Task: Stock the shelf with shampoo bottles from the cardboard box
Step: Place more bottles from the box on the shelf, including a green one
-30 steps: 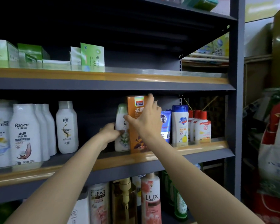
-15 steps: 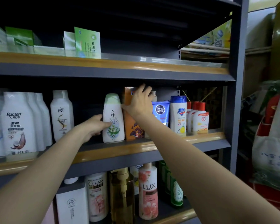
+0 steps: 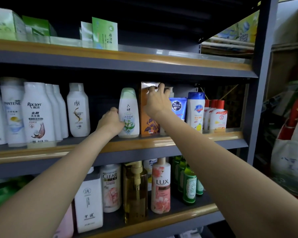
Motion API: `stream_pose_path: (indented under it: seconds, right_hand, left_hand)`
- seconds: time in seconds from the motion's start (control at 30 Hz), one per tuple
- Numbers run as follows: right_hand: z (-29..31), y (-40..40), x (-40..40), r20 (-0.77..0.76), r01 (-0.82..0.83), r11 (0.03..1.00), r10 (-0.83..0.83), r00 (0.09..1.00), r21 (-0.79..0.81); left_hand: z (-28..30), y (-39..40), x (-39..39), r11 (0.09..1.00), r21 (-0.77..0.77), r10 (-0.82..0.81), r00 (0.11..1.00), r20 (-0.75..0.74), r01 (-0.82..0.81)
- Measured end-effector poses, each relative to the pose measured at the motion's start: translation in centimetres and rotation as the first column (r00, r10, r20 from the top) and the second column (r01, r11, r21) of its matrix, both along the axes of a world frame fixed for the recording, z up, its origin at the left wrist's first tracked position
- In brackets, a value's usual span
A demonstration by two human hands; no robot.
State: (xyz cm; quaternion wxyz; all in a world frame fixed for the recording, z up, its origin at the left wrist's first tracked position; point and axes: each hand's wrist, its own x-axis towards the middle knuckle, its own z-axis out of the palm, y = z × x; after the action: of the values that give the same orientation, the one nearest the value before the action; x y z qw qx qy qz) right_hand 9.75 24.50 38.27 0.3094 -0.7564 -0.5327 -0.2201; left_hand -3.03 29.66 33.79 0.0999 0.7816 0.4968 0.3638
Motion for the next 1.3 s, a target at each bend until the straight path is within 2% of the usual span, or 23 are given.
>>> stream_pose_path:
  seconds: [0.1, 0.2, 0.3, 0.4, 0.47, 0.5, 0.57, 0.63, 0.67, 0.7, 0.73, 0.8, 0.83, 0.87, 0.97, 1.07, 1.1, 1.17, 1.23, 1.3]
  right_hand:
    - [-0.6, 0.0, 0.3, 0.074, 0.002, 1.000, -0.002, 0.997, 0.000]
    - [-0.8, -1.6, 0.5, 0.078, -0.090, 0.994, 0.085, 0.993, 0.066]
    - [-2.3, -4.8, 0.8, 0.059, -0.229, 0.942, 0.221, 0.973, 0.246]
    - [-6.8, -9.0, 2.3, 0.028, -0.287, 0.876, 0.300, 0.953, 0.389]
    - [-11.5, -11.5, 4.4, -0.022, -0.255, 0.884, 0.286, 0.958, 0.391]
    - [-14.4, -12.6, 5.8, -0.050, -0.225, 0.911, 0.257, 0.965, 0.345]
    - [-21.1, -14.5, 9.1, -0.142, -0.158, 0.977, 0.179, 0.974, 0.146]
    - [-27.6, -16.3, 12.1, -0.252, -0.093, 0.981, 0.048, 0.966, -0.168]
    - [-30.7, -16.9, 13.4, -0.283, -0.080, 0.937, -0.020, 0.959, -0.340]
    - [-33.5, -17.5, 14.6, -0.281, -0.089, 0.850, -0.071, 0.957, -0.519]
    - [-36.4, -18.0, 15.3, -0.288, -0.124, 0.727, -0.106, 0.952, -0.675]
    - [-40.7, -18.6, 15.8, -0.311, -0.217, 0.467, -0.135, 0.941, -0.857]
    - [-41.9, -18.9, 15.6, -0.389, -0.302, 0.391, -0.165, 0.907, -0.869]
    - [-43.0, -19.2, 15.3, -0.456, -0.370, 0.363, -0.187, 0.870, -0.855]
    - [-46.9, -19.1, 14.3, -0.357, -0.318, 0.253, -0.127, 0.925, -0.914]
    - [-49.8, -18.8, 11.6, -0.384, -0.364, 0.152, -0.135, 0.914, -0.919]
    - [-50.4, -18.4, 11.1, -0.384, -0.364, 0.154, -0.131, 0.914, -0.919]
    - [-50.7, -18.0, 10.2, -0.387, -0.375, 0.098, -0.172, 0.906, -0.922]
    - [-50.4, -17.6, 9.8, -0.469, -0.473, 0.055, -0.271, 0.840, -0.879]
    - [-49.0, -17.4, 9.3, -0.549, -0.558, 0.060, -0.293, 0.783, -0.828]
  left_hand:
    - [-0.3, -0.6, 0.1, 0.999, 0.035, 0.036, 0.999, 0.025, -0.037]
    - [-0.5, -2.6, 0.4, 0.965, 0.245, 0.074, 0.994, 0.086, -0.093]
    - [-1.5, -5.6, 1.9, 0.869, 0.494, -0.099, 0.989, 0.112, 0.031]
    - [-5.3, -9.1, 4.8, 0.780, 0.554, -0.356, 0.934, 0.012, 0.290]
    - [-10.3, -11.5, 7.0, 0.735, 0.503, -0.461, 0.879, -0.120, 0.454]
    - [-13.4, -12.7, 8.0, 0.735, 0.426, -0.497, 0.847, -0.190, 0.527]
    - [-20.1, -14.6, 9.8, 0.741, 0.178, -0.589, 0.754, -0.291, 0.647]
    - [-25.7, -15.7, 11.1, 0.737, -0.065, -0.645, 0.670, -0.368, 0.673]
    - [-27.8, -15.9, 11.7, 0.736, -0.162, -0.658, 0.636, -0.404, 0.658]
    - [-29.5, -15.9, 12.3, 0.735, -0.251, -0.668, 0.609, -0.426, 0.630]
    - [-30.7, -15.9, 12.9, 0.729, -0.324, -0.680, 0.591, -0.433, 0.603]
    - [-32.6, -15.9, 13.8, 0.713, -0.406, -0.701, 0.577, -0.419, 0.571]
    - [-33.2, -15.9, 14.0, 0.707, -0.430, -0.707, 0.577, -0.409, 0.562]
    - [-33.8, -15.9, 14.0, 0.701, -0.454, -0.713, 0.572, -0.406, 0.551]
    - [-35.3, -15.9, 13.3, 0.696, -0.503, -0.716, 0.555, -0.425, 0.513]
    - [-36.2, -15.5, 12.0, 0.714, -0.496, -0.697, 0.564, -0.443, 0.494]
    - [-36.3, -15.3, 11.6, 0.719, -0.487, -0.692, 0.581, -0.428, 0.497]
    - [-36.4, -15.1, 10.7, 0.729, -0.473, -0.675, 0.633, -0.379, 0.495]
    - [-36.4, -15.1, 10.0, 0.738, -0.464, -0.659, 0.671, -0.341, 0.489]
    - [-36.5, -15.1, 9.5, 0.728, -0.486, -0.666, 0.666, -0.335, 0.484]
